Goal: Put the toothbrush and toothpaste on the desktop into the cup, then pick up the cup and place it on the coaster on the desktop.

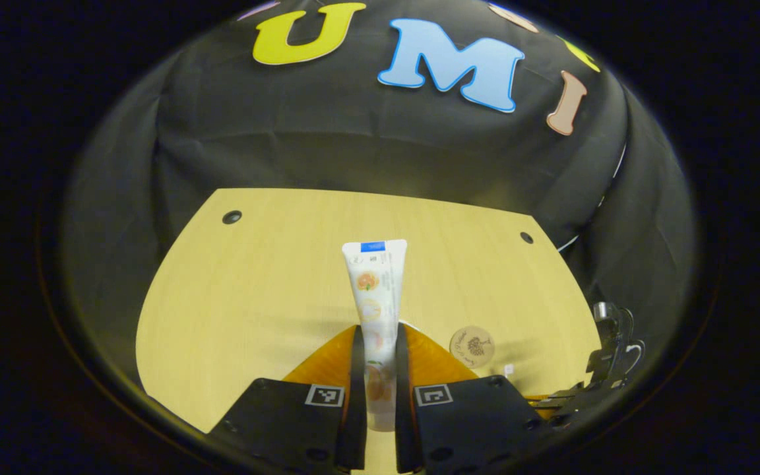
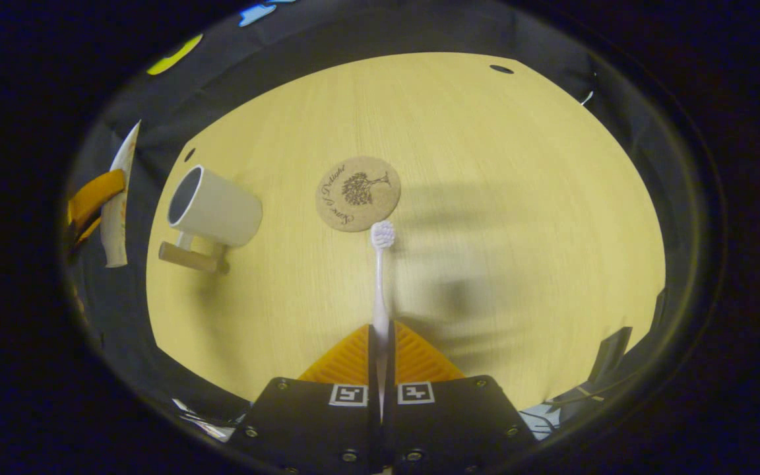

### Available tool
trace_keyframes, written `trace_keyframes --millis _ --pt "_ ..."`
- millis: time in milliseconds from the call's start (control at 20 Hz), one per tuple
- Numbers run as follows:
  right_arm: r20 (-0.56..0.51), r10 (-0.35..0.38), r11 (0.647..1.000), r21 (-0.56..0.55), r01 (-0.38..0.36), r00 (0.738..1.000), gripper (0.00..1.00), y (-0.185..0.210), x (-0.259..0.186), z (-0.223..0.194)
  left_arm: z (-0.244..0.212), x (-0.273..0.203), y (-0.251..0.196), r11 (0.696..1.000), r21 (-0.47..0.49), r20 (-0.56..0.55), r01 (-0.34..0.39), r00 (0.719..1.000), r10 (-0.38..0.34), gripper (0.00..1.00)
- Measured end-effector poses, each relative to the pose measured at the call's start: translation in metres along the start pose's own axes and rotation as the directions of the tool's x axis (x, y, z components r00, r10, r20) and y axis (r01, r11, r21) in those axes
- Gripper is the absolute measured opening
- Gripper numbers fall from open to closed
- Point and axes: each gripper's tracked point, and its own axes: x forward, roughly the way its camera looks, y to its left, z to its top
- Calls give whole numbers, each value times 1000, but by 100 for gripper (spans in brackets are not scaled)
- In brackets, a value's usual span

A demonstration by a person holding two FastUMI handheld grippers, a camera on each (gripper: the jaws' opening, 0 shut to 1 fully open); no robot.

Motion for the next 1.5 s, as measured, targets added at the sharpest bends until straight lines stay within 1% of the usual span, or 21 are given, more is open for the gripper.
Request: trace_keyframes --millis 200,450,650,850,1000,1050,1150,1250,1300,1400,1450,1500 --pt "21 -6 1000 27 5 1000 2 -12 -11 3 5 27 5 1000 26 -8 14 1000 -14 24" --pt "31 -11 998 58 10 999 2 -32 -20 7 8 62 13 999 30 20 30 999 -31 25" --pt "38 -27 997 68 24 999 3 -49 -27 10 7 78 5 997 72 45 13 999 -16 25" --pt "39 -42 997 74 39 998 3 -65 -33 12 4 85 5 996 94 122 -9 993 -3 25" --pt "37 -48 997 69 45 998 2 -71 -33 11 -2 88 3 993 114 162 -41 987 22 24" --pt "38 -49 997 67 46 998 2 -74 -34 11 1 87 2 992 119 199 -48 980 24 25" --pt "41 -49 997 62 47 998 3 -79 -36 11 -2 87 4 991 116 215 -64 976 38 25" --pt "42 -48 997 58 45 998 2 -81 -37 12 -9 88 3 991 113 217 -69 975 43 31" --pt "43 -45 997 57 43 998 2 -81 -38 13 -13 89 4 991 107 211 -75 976 51 39" --pt "44 -40 998 52 37 998 2 -81 -38 14 -22 88 8 993 91 199 -81 978 62 52" --pt "45 -37 998 49 34 998 2 -81 -38 14 -21 85 7 992 93 213 -82 975 60 59" --pt "46 -32 998 48 30 998 2 -80 -39 15 -22 82 5 993 94 214 -75 975 54 64"
